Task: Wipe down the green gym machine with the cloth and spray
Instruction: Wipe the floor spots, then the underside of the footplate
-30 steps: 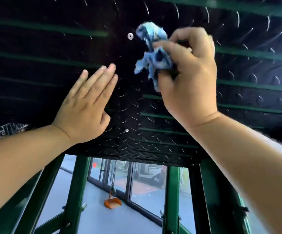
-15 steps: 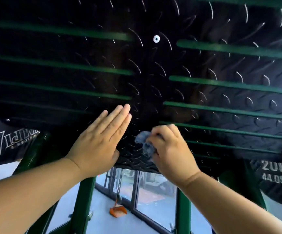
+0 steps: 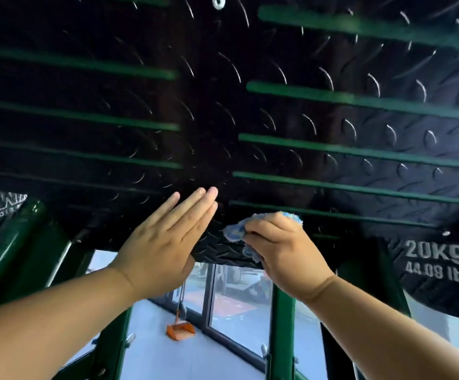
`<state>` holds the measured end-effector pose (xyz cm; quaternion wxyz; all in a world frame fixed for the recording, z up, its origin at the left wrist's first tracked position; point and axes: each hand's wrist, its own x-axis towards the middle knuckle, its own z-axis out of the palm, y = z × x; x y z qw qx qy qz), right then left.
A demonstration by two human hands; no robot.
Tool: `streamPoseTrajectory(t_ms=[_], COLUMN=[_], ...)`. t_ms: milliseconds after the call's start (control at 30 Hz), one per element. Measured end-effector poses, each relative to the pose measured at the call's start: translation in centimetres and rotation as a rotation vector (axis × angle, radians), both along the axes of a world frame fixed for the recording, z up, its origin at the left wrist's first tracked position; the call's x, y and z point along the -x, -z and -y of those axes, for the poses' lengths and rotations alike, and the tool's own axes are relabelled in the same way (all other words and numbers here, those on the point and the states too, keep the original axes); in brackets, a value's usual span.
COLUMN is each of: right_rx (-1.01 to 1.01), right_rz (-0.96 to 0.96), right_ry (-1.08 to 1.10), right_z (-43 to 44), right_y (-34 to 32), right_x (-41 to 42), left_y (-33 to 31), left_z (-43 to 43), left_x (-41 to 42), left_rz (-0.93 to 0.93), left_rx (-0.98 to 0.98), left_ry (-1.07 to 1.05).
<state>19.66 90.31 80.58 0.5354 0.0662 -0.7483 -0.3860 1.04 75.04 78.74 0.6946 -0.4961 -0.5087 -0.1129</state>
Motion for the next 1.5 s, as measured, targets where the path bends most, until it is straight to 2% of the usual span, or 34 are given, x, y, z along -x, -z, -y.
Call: streamPoseTrajectory(t_ms=[100,200,267,300,467,667,734,801,901,967,1001,1101,1234,1334,1368,1434,1501], right_rx=[-0.005,-0.066,-0.119,-0.115,0.01,0.192,0.376,0.656,1.001,1.276,1.421,1.751,1.869,1.878,1.843,1.752,1.727], right_rz=[-0.041,-0.353,-0.501,-0.495,-0.145,-0.068,-0.135,-0.322,-0.69,-0.895,-0.922,-0.816,-0.577,-0.402,-0.434,-0.644,-0.743], right_ry=[-0.056,-0.283,-0.348,-0.333,-0.069,0.116,0.213,0.226,-0.007,-0.295,-0.48,-0.915,-1.198,-1.245,-1.162,-0.956,-0.936], right_z=[1.4,5.5,6.6,6.4,-2.0,-5.1,-5.2,-3.9,-1.3,-0.7,-0.6,-0.2,-0.5,-2.5,-3.0,-4.8,-6.3], right_y=[-0.2,-3.1,-5.1,-5.2,0.9,2.7,4.0,5.2,4.5,3.1,2.8,3.0,4.0,4.5,4.3,4.1,3.8], right_x=[-0.6,-3.4,-4.8,-4.7,-2.7,-4.1,-5.8,-7.9,-9.0,-8.6,-8.3,-7.5,-7.7,-8.3,-8.5,-8.8,-9.0], left_y=[0.5,1.3,2.0,2.2,2.9,3.2,3.0,3.0,3.3,3.1,2.9,2.1,1.9,1.9,1.8,1.2,0.2], left_z=[-1.0,-1.9,-2.7,-3.0,-4.3,-4.9,-4.2,-2.8,-1.6,-2.4,-3.0,-5.3,-9.7,-12.7,-13.2,-14.1,-14.5], left_x=[-0.2,-1.1,-1.5,-1.7,-2.8,-5.1,-6.6,-8.1,-8.9,-9.2,-9.3,-10.3,-11.7,-12.8,-12.9,-13.3,-13.6], left_rz=[0.038,0.062,0.062,0.07,0.185,0.12,0.166,0.236,0.269,0.283,0.291,0.366,0.449,0.323,0.25,0.085,-0.105], left_rx=[-0.005,0.025,0.058,0.069,0.072,0.253,0.281,0.29,0.322,0.352,0.353,0.407,0.532,0.372,0.302,0.164,0.041], left_ry=[0.013,-0.021,-0.042,-0.052,0.039,0.128,0.203,0.292,0.333,0.336,0.343,0.416,0.526,0.682,0.691,0.659,0.599])
